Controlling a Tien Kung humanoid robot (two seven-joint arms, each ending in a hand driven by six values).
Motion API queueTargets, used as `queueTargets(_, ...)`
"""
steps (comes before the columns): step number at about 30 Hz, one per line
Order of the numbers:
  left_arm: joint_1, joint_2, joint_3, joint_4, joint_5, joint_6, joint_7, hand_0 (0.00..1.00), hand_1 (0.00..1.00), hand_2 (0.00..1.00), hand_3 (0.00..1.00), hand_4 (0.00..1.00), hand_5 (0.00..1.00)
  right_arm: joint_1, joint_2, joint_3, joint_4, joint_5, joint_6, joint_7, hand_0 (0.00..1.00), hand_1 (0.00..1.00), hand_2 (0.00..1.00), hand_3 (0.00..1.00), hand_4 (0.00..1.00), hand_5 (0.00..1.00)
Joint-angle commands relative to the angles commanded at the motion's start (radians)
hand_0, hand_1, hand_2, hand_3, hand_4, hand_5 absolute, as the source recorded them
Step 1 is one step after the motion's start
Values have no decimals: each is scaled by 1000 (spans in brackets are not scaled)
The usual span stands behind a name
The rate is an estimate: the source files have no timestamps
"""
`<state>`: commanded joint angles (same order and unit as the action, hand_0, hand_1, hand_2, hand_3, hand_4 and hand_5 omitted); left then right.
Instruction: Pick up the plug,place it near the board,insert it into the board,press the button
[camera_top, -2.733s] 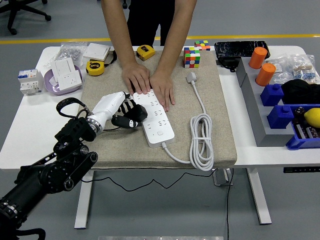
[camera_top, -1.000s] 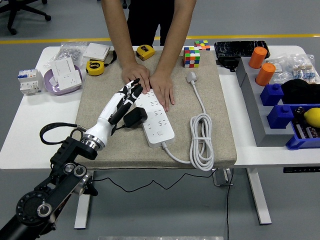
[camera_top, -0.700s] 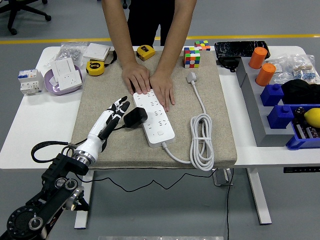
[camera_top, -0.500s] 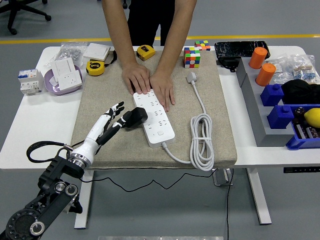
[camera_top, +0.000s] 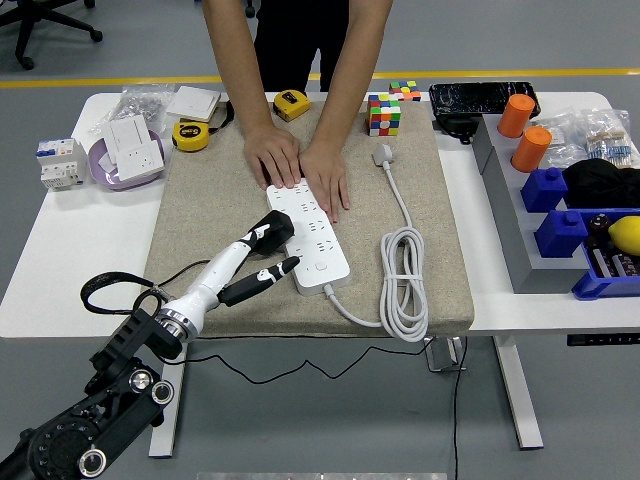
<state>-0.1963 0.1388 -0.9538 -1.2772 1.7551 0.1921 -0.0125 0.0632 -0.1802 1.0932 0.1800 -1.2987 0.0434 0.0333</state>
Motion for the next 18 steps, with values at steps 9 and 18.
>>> queueTargets(9,-23,0,35,7,32,5,4,998,998,988,946,998,998,-2,-2,-7,0,3,2,-1,935,866,808,826,998,855)
queueTargets(18,-67,8,90,20,54,3,15,998,998,986,943,998,998,-2,-3,-12,0,4,2,-2,934,860,806,824,998,854)
